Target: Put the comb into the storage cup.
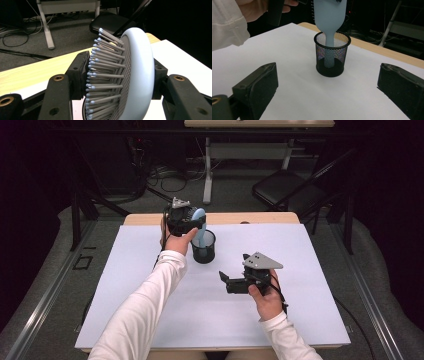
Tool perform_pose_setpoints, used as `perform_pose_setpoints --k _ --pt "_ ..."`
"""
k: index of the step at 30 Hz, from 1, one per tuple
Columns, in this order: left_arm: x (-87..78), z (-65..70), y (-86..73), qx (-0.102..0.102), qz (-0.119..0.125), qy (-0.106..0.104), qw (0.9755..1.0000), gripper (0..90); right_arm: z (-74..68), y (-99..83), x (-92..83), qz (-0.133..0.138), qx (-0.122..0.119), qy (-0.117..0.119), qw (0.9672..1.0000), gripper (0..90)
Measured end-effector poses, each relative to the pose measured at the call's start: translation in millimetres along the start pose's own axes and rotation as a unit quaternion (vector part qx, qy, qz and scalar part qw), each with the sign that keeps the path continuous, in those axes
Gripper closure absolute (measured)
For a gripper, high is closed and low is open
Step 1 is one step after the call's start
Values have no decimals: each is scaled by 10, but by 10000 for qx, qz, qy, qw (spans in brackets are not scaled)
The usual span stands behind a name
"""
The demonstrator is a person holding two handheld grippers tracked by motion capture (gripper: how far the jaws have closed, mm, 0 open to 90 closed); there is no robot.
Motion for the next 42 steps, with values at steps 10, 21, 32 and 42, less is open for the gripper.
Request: perform_pose_setpoints --k 10,21,32,42 --pt "27 -8 -21 112 -71 129 9998 432 -1 -1 1 -1 3 5 10000 26" --pt "57 19 -29 131 -78 137 9998 368 1 0 -2 3 5 6 10000 26" --pt "85 7 -39 -98 -71 36 9999 214 -4 -4 5 -7 -16 12 10000 26" --pt "60 -38 -26 -275 -19 50 9996 111 -8 -4 10 -5 -15 -3 10000 26"
Point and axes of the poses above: each handheld gripper's, and its own axes: x roughly forward along the jaws, y roughly out of its top, z roughly to its right, the point moved 10 cm from there along x, roughly forward along the jaws, and after that the axes turned 12 degrees about -z, right-handed, at the moved point
